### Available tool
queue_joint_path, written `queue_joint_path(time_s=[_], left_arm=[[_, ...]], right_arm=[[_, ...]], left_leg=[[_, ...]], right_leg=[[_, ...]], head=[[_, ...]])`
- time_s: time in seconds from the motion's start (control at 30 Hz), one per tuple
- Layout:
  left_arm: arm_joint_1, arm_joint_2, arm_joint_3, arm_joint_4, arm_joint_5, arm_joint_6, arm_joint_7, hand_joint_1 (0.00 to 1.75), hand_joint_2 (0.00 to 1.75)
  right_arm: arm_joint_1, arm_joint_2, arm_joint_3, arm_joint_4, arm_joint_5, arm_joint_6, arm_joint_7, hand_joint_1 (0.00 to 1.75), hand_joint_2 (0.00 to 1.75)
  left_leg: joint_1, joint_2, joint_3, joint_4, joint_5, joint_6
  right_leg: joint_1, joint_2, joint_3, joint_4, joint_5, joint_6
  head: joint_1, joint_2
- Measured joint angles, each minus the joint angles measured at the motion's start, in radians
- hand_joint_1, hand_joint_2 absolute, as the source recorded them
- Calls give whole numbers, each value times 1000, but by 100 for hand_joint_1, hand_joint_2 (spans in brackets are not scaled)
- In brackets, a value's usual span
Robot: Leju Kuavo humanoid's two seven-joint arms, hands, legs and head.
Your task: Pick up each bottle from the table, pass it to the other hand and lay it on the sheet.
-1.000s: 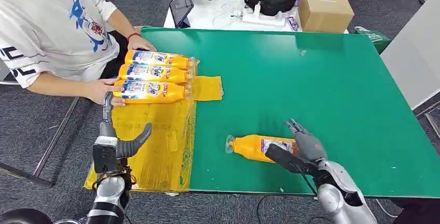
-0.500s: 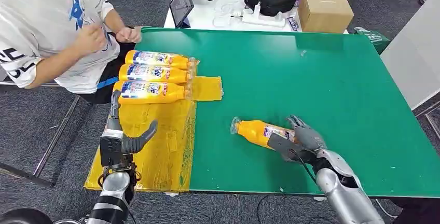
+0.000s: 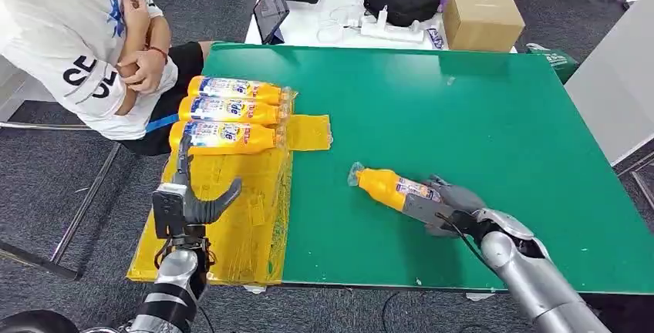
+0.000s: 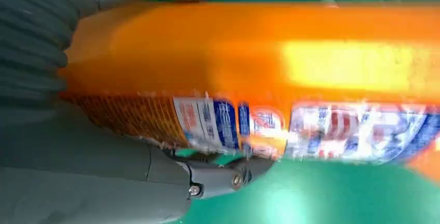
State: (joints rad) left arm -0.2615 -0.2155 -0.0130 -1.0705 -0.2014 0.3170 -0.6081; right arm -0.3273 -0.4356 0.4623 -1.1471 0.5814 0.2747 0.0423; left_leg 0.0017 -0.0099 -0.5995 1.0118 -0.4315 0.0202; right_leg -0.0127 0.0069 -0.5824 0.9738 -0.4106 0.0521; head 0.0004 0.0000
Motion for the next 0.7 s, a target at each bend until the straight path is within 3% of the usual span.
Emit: queue_joint_path(time_s=[0.03, 0.1, 0.5, 0.57, 0.7], left_arm=[[-2, 0, 0, 5, 0, 0, 0, 0, 175], [-5, 0, 0, 11, 0, 0, 0, 0, 175], [-11, 0, -1, 46, 19, -11, 3, 0, 175], [-10, -1, -1, 50, 24, -13, 3, 0, 175], [16, -12, -1, 32, 39, -57, 29, 0, 175]], right_arm=[[-2, -6, 7, 0, -3, 0, 0, 171, 175], [-6, -12, 14, 1, -7, 1, 2, 175, 175], [-16, -56, 55, 2, -84, 1, 0, 175, 175], [3, -45, 48, -14, -93, -96, -37, 175, 175], [112, 91, -41, -112, 32, -441, -168, 175, 175]], left_leg=[[0, 0, 0, 0, 0, 0], [0, 0, 0, 0, 0, 0], [0, 0, 0, 0, 0, 0], [0, 0, 0, 0, 0, 0], [0, 2, -5, 0, 0, 0]], right_leg=[[0, 0, 0, 0, 0, 0], [0, 0, 0, 0, 0, 0], [0, 0, 0, 0, 0, 0], [1, 0, 1, 0, 0, 0], [1, 1, -5, 2, 0, 0]], head=[[1, 0], [0, 0], [0, 0], [0, 0], [0, 0]])
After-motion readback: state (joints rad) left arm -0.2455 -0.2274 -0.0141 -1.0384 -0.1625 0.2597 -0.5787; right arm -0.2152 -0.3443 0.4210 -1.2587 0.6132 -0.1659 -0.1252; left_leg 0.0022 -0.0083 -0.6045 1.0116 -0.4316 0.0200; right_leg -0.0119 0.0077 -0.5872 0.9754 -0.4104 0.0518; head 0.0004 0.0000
